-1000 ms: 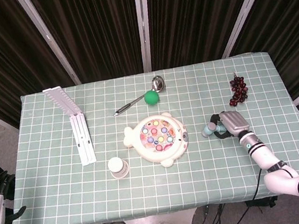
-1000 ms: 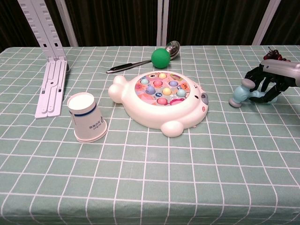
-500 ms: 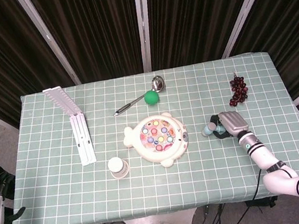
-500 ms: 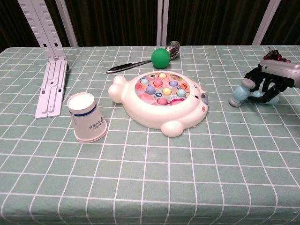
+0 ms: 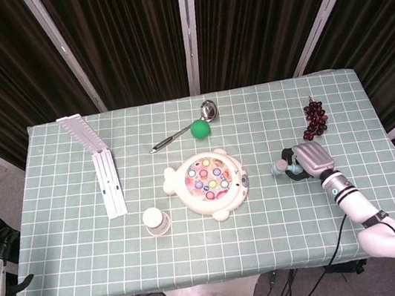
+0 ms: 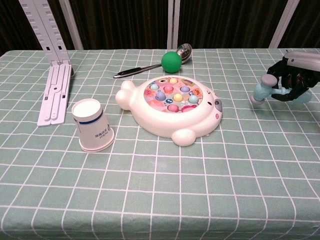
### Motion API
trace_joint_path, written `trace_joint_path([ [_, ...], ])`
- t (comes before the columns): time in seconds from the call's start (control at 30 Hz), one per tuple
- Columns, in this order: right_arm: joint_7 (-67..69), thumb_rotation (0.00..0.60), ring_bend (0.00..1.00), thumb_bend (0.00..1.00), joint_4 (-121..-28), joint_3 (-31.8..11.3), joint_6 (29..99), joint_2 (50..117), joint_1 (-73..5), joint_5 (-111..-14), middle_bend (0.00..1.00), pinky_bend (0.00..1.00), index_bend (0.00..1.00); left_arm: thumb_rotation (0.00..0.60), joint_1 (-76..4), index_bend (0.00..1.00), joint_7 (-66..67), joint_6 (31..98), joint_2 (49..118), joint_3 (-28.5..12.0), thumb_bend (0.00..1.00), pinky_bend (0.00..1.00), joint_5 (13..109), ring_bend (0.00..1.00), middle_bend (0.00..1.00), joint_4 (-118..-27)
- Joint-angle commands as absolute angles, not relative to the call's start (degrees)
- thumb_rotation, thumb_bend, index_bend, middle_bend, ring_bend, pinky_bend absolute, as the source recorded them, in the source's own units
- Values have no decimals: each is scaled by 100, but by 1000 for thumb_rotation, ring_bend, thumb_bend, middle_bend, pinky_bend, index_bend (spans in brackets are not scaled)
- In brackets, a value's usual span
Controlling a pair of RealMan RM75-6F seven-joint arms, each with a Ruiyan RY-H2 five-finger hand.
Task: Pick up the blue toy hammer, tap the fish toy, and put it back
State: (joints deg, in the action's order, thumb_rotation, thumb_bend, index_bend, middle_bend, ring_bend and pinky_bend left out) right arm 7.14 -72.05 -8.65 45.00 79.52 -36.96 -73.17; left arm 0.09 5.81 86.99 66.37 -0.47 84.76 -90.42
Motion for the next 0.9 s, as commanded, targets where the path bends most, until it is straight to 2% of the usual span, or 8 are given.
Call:
trace_joint_path([
  [0.03,809,600,539,488,-7648,-842,4413,7533,-3777,-7531,648,659,740,600,15,167,595,8708,6629,-44,0,0,8478,0,105,-9065],
  [0.17,1054,600,551,498,-8233,-926,4260,7122,-3942,-7698,659,673,755,600,17,167,630,8716,6621,-34,0,0,8500,0,105,-9099],
  [0.3,1303,600,558,500,-8556,-1058,3906,6985,-4256,-7757,664,680,762,600,20,167,666,8723,6607,-23,0,0,8520,0,105,-9138],
  [0.6,827,600,559,500,-8486,-1331,3072,7375,-5189,-7221,664,680,765,600,51,167,689,8758,6569,-12,0,0,8523,0,105,-9180],
  [0.9,-155,600,559,500,-8253,-1092,2833,7693,-5709,-6293,665,681,767,600,77,167,619,8730,6620,1,0,0,8473,0,105,-9111],
])
